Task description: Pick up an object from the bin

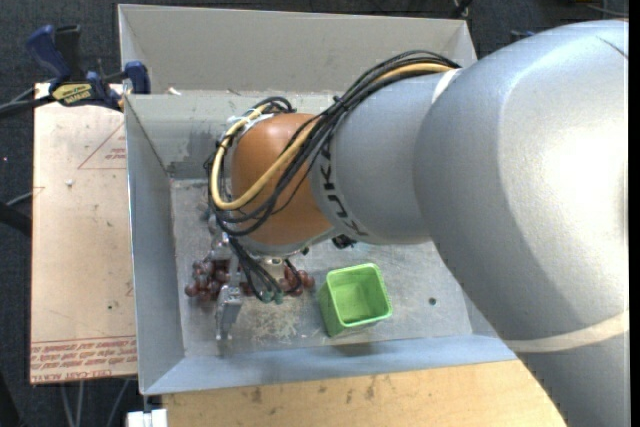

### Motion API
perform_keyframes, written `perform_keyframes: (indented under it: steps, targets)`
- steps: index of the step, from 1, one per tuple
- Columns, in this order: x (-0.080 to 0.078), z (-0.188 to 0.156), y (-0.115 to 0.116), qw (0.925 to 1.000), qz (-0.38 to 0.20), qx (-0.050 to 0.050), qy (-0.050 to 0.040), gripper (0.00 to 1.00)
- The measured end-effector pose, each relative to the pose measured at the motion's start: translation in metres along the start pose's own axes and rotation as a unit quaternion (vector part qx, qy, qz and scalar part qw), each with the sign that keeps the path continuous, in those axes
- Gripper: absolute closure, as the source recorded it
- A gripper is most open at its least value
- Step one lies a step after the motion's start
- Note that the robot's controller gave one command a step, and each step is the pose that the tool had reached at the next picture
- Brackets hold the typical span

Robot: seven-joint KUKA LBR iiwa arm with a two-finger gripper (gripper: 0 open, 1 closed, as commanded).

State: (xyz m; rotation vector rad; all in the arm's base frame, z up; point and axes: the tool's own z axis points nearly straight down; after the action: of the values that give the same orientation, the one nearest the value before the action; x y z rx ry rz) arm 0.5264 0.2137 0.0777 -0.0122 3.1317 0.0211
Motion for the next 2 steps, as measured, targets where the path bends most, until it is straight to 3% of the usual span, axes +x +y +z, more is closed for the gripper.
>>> perform_keyframes:
  steps: [1, 2]
  targets:
    - [0.0177, -0.0048, -0.0406, 0.9982, -0.057, -0.003, -0.0201, 1.0]
    - [0.0178, -0.0047, -0.0407, 0.9982, -0.057, -0.003, -0.02, 1.0]
